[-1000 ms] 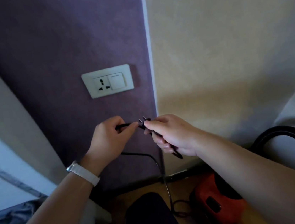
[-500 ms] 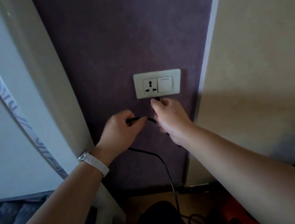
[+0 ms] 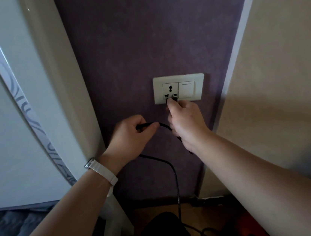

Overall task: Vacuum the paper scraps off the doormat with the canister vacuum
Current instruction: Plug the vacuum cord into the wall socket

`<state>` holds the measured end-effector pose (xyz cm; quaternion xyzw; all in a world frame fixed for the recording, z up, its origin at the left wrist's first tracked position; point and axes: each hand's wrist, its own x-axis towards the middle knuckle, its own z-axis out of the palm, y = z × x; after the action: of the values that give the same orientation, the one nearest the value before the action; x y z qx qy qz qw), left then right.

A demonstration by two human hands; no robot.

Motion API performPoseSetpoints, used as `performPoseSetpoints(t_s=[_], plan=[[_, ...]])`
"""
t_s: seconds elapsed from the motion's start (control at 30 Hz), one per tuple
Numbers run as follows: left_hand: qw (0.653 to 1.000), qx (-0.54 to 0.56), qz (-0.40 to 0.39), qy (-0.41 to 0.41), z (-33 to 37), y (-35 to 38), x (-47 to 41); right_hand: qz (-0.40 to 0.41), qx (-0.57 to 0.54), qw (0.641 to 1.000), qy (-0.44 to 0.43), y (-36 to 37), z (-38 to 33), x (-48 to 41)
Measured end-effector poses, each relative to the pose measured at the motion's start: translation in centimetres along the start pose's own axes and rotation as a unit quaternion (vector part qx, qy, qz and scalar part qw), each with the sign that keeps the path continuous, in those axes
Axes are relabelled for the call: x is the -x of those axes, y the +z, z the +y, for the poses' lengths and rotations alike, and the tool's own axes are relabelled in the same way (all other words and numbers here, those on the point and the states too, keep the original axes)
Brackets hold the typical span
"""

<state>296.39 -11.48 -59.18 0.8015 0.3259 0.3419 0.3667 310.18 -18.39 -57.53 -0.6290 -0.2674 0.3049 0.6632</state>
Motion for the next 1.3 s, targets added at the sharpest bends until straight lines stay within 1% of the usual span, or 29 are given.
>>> performPoseSetpoints(t_s=[0.17,0.27,0.33,0.5,0.6,0.77,0.9,0.97,1.03,1.1,1.17,1.23,1.3], plan=[[1.000,0.004,0.009,0.007,-0.1,0.1,0.2,0.027,-0.002,1.000,0.013,0.8,-0.3,-0.3],[1.000,0.006,0.010,-0.005,-0.3,-0.1,0.4,0.033,-0.054,0.996,0.070,1.2,-1.2,-0.2],[1.000,0.009,0.010,-0.011,-0.4,-0.2,0.5,0.036,-0.069,0.993,0.092,1.3,-2.1,-0.2],[1.000,0.015,0.019,-0.007,-0.4,-0.5,0.5,0.041,-0.082,0.991,0.095,1.3,-3.4,-0.5],[1.000,0.013,0.025,0.000,-0.5,-0.2,0.3,0.029,-0.052,0.995,0.080,1.1,-3.2,-0.4],[1.000,0.017,0.013,0.002,0.1,0.6,0.3,0.022,0.000,0.999,0.048,0.8,-2.7,-0.4],[1.000,0.002,-0.008,0.000,0.1,1.4,0.8,0.008,0.092,0.996,0.010,0.0,-2.6,0.1],[0.999,-0.030,-0.012,0.004,-0.3,1.8,1.2,-0.007,0.150,0.989,-0.013,-0.7,-2.5,0.8],[0.996,-0.079,-0.005,0.042,-0.7,2.2,1.8,-0.002,0.215,0.975,-0.049,-1.7,-2.2,1.5],[0.985,-0.131,0.011,0.109,-1.3,2.6,2.1,0.013,0.272,0.958,-0.086,-3.0,-1.8,2.2],[0.975,-0.150,0.014,0.165,-1.5,3.1,2.2,0.021,0.305,0.945,-0.116,-4.4,-1.4,2.6],[0.973,-0.143,-0.001,0.179,-1.2,3.5,2.4,0.015,0.314,0.940,-0.130,-5.7,-0.9,2.8],[0.973,-0.137,-0.036,0.182,-0.6,4.2,2.6,0.009,0.307,0.942,-0.136,-6.9,-0.3,2.7]])
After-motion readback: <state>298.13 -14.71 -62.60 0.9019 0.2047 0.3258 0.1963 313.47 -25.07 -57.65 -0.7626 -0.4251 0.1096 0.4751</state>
